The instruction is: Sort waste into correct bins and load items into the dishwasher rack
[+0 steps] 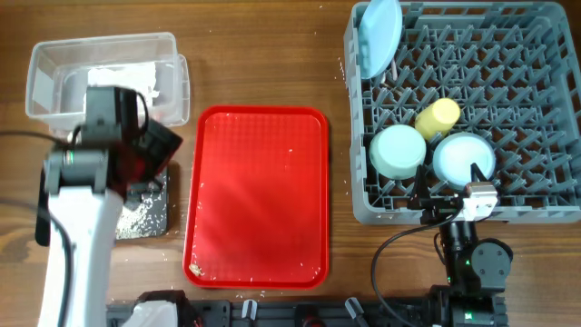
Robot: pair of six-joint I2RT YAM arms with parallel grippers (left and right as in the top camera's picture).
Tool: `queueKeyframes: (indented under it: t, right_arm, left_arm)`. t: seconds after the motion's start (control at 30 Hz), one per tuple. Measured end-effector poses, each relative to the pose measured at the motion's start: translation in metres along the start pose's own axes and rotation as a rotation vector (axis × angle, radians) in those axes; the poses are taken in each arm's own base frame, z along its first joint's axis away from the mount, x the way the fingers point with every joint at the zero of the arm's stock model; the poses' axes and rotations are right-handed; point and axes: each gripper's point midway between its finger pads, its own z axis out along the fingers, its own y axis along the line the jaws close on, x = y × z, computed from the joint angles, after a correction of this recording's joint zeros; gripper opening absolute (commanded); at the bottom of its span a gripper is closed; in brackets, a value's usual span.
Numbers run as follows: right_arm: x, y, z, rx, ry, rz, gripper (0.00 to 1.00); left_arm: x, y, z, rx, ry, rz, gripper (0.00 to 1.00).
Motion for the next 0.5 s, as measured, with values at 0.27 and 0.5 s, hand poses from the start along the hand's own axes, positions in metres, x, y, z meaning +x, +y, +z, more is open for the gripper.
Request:
queueKeyframes:
  t: [0.27,0.5]
  right_arm:
    - [-0.001,0.000,0.000,0.002,-0.002,0.000,1.00]
    - [-0.001,0.000,0.000,0.002,-0.002,0.000,1.00]
  left_arm:
    - [0.023,0.019,0.002,0.211,-0.138,0.038,1.00]
    - [0.036,-0.004,-0.007,0.330,-0.185,0.231,1.00]
